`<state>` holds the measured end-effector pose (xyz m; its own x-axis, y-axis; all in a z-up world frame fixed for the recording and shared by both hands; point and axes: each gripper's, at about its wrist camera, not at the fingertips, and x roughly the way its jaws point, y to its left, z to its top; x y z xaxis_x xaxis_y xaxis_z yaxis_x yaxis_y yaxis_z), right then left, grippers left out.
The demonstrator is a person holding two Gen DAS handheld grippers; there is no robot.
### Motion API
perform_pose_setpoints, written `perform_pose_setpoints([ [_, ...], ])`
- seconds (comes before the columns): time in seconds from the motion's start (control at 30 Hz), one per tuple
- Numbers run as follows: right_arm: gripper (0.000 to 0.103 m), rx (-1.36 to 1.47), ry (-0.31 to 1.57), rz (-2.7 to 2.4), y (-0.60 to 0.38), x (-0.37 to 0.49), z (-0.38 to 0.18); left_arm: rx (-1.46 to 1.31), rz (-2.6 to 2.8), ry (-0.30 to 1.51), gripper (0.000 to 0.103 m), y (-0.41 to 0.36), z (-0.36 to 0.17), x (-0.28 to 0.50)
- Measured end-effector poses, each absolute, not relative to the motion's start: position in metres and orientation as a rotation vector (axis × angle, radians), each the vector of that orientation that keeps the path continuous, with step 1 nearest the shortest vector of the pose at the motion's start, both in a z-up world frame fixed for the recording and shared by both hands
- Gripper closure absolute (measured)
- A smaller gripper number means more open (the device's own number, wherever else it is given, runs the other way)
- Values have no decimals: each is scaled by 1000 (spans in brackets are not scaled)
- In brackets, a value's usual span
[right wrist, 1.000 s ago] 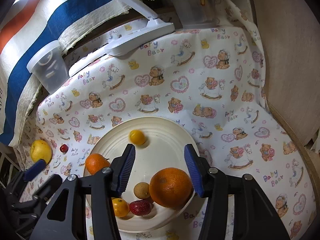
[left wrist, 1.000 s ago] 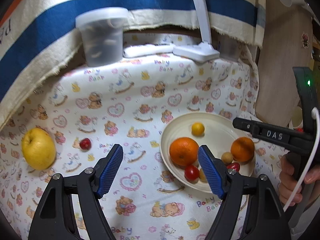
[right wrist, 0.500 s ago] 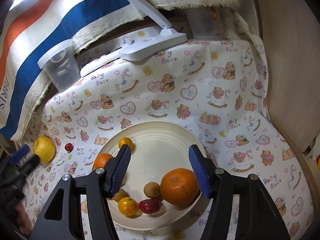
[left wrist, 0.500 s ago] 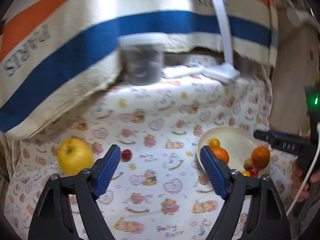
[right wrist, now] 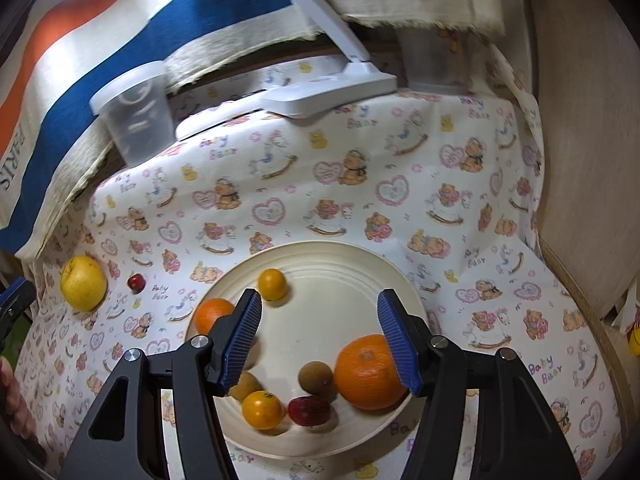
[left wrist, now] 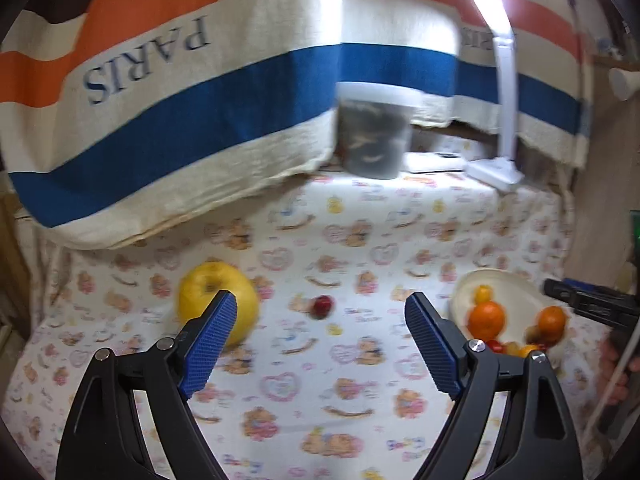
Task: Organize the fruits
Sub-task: 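Move both open grippers back toward the yellow apple and small red fruit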
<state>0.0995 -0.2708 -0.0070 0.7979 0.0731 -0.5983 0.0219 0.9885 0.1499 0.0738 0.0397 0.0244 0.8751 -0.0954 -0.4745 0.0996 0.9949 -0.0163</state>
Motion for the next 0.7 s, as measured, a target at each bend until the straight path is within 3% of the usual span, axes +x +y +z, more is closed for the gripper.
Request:
perform_pose_setpoints([
  [0.2, 41, 114, 609, 70, -252, 90, 0, -79, -48, 505, 17, 68, 26, 77],
  [0.33, 39, 147, 581, 88, -248, 85, 8, -138, -2, 498, 9, 87, 24, 81],
  [0.7, 38, 112, 569, 90, -213, 85, 25, -196, 25, 520, 9, 110, 22, 87],
])
